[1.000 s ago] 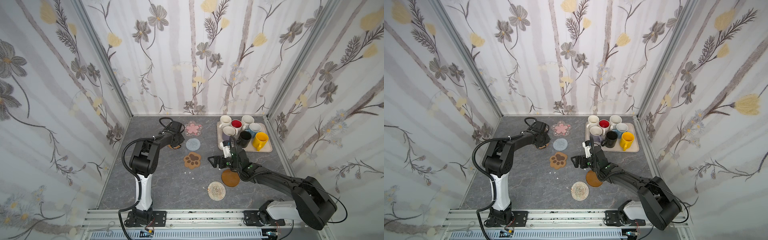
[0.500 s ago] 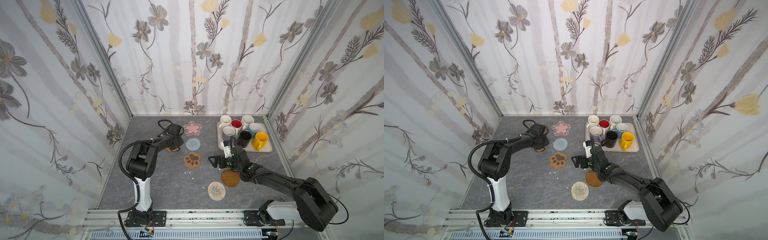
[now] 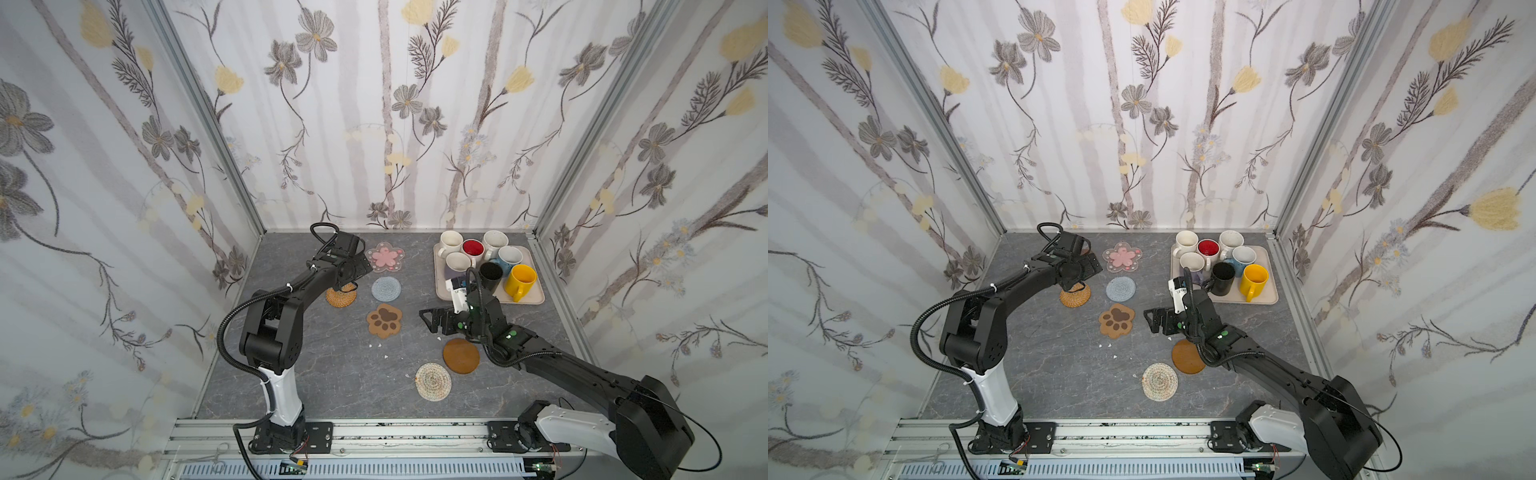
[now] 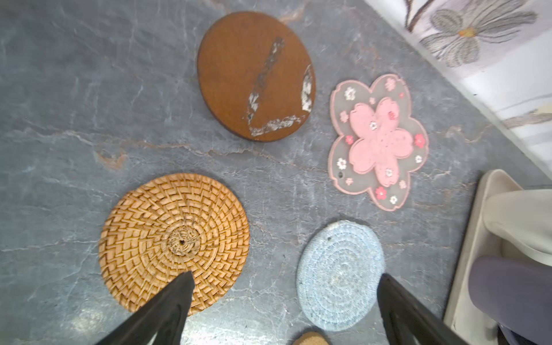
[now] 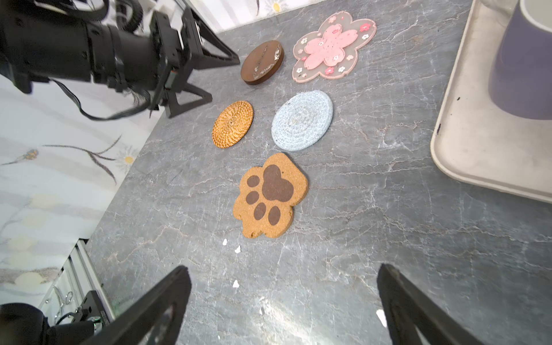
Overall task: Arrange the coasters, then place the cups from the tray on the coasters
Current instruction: 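Lower right gripper onto the zigzag-patterned woven coaster while left gripper lifts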
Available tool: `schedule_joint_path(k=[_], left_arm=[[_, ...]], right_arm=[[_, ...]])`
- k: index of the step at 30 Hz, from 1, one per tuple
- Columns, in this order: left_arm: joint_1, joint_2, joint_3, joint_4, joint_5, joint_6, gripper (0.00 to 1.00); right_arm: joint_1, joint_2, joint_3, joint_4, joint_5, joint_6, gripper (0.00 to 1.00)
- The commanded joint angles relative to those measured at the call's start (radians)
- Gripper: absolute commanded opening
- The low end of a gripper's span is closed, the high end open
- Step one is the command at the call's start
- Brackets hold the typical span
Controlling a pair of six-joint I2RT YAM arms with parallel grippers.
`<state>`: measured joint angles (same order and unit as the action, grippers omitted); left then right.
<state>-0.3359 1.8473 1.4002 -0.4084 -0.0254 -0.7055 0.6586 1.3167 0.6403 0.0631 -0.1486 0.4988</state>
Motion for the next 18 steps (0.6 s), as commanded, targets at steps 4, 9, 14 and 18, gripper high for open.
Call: schedule_joint_path(k=[4,9,14,18], left_arm=[[-0.012,-0.126,-0.032,-0.002,0.009,0.081,1.00],[-0.023,-0.264,-0.099,0.033,0.031,0.101,1.00],[-0.055,-0.414,-0.196,0.046,0.025,0.153,1.00],[-0.060,-0.508,-0.241,0.045,0.052,0.176,1.00]], right_arm=[[0.089,-0.099,-0.009,-0.256,0.151,-0.028,0.94],[0.194,-0.165,-0.061,-0.342,0.193,0.048,0.83],[0.338,-0.160,-0.103,-0.381,0.277,0.163,0.73],[0.419,-0.088,-0.113,-0.374,0.303,0.231,0.66]])
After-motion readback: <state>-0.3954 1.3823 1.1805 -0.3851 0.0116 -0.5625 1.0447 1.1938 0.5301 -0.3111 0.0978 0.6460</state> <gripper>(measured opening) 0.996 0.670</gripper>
